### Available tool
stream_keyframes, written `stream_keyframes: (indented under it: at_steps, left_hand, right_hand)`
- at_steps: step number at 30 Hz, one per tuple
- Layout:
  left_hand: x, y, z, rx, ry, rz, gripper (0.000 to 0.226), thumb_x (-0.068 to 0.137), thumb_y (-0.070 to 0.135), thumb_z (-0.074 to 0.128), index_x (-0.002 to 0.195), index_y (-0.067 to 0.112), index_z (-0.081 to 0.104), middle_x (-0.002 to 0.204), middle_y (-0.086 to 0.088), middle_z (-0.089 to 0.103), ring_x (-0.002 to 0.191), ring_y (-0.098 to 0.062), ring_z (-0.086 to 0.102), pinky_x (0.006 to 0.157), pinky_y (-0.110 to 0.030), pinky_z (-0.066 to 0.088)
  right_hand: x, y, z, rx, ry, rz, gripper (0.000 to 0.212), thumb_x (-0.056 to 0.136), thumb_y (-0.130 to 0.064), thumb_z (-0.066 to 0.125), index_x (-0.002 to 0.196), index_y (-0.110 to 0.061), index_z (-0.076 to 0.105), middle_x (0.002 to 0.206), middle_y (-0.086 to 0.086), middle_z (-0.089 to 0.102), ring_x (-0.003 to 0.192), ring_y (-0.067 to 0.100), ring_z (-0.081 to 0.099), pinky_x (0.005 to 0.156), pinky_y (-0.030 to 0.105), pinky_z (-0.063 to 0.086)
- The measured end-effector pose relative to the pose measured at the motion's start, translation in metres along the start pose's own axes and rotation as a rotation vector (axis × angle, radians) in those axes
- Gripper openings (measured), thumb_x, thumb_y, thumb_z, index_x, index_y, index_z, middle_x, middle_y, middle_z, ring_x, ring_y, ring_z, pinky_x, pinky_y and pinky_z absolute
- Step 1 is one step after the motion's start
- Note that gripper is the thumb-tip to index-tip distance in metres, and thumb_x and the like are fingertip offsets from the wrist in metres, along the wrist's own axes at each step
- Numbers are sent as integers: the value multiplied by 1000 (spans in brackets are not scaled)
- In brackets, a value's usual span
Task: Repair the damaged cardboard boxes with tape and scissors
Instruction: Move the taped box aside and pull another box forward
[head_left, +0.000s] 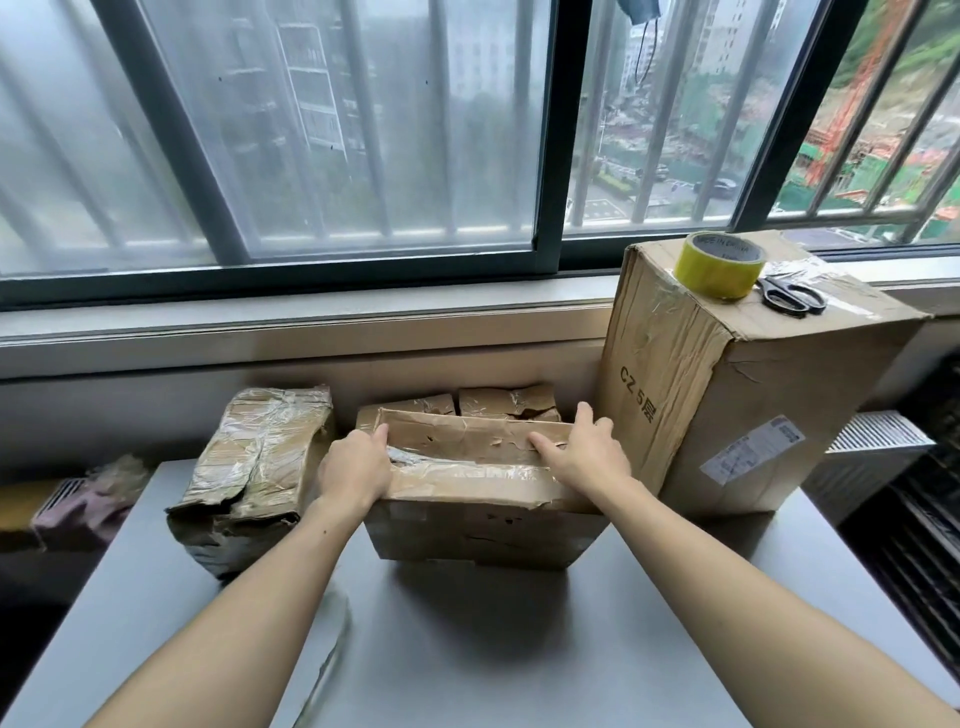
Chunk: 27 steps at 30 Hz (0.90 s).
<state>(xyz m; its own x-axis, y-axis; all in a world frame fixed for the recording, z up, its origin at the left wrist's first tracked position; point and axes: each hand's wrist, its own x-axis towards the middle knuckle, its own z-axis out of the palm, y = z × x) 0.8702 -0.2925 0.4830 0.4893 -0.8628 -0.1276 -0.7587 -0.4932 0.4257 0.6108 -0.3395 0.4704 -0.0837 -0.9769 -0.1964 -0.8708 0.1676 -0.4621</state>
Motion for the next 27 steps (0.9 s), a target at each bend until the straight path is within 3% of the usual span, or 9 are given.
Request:
stream_keyframes:
  at_steps: [4, 9, 15, 16, 18, 20, 22, 24, 27]
  left_hand:
    - [-1, -4, -2, -99, 77, -24, 64, 102, 52, 32, 108, -2, 65, 115, -27, 65, 109, -43, 59, 91, -42, 45]
    - [-15, 5, -3, -206, 24, -6, 60, 93, 53, 56, 127, 5, 43, 123, -19, 63, 116, -38, 57, 90, -38, 43]
    - [-3, -6, -8, -431, -9, -17, 63, 83, 59, 67, 121, 12, 47, 121, -10, 59, 112, -28, 56, 92, -38, 45]
    - [-3, -8, -8, -481, -26, -7, 63, 82, 59, 67, 122, 14, 47, 120, -8, 59, 111, -26, 56, 95, -40, 47]
    - [-6, -8, -8, -548, -53, 44, 62, 83, 57, 69, 127, 18, 47, 120, -2, 58, 110, -21, 55, 96, -38, 47]
    - [-8, -5, -7, -559, -85, 109, 61, 85, 51, 71, 131, 20, 46, 120, 4, 55, 111, -16, 54, 94, -32, 45]
    - [-7, -2, -5, -576, -112, 163, 60, 87, 41, 72, 136, 20, 44, 125, 5, 53, 115, -13, 53, 97, -29, 43]
    - [-5, 0, -1, -608, -121, 206, 55, 89, 29, 70, 137, 20, 45, 131, 3, 54, 119, -11, 52, 102, -28, 43]
    - [-8, 3, 2, -657, -131, 276, 45, 92, 15, 65, 135, 19, 49, 128, 2, 57, 122, -10, 52, 102, -25, 41]
  right_hand:
    - [-10, 8, 1, 56, 90, -110, 79, 90, -59, 61, 149, -17, 29, 140, 15, 39, 122, 38, 53, 99, 44, 46]
    - [-16, 11, 2, 185, 167, -59, 76, 86, -50, 72, 142, -15, 34, 140, 12, 32, 111, 35, 59, 95, 41, 49]
    - [-5, 19, -10, 271, 210, 66, 15, 94, -23, 61, 103, -13, 54, 118, 13, 53, 88, 21, 50, 76, 32, 40]
    - [-3, 21, -8, 273, 184, 63, 14, 96, -27, 58, 100, -13, 57, 118, 12, 57, 90, 20, 50, 76, 31, 40]
    - [-1, 19, -5, 237, 112, 36, 42, 97, -51, 48, 104, -13, 65, 118, 9, 64, 98, 22, 55, 83, 34, 45]
    - [-4, 11, -5, -15, 114, -61, 80, 88, -81, 25, 110, -20, 72, 120, 3, 66, 114, 27, 56, 102, 47, 43]
    - [-7, 4, -6, -233, 140, -261, 90, 81, -90, 16, 110, -26, 73, 118, -3, 67, 119, 25, 56, 105, 51, 37]
    - [-8, -1, -4, -240, 84, -477, 71, 85, -83, 36, 113, -27, 69, 118, -5, 67, 112, 24, 60, 95, 43, 46]
    - [-7, 0, 3, -124, -4, -583, 39, 94, -60, 53, 107, -26, 66, 109, -6, 67, 105, 24, 60, 86, 40, 50]
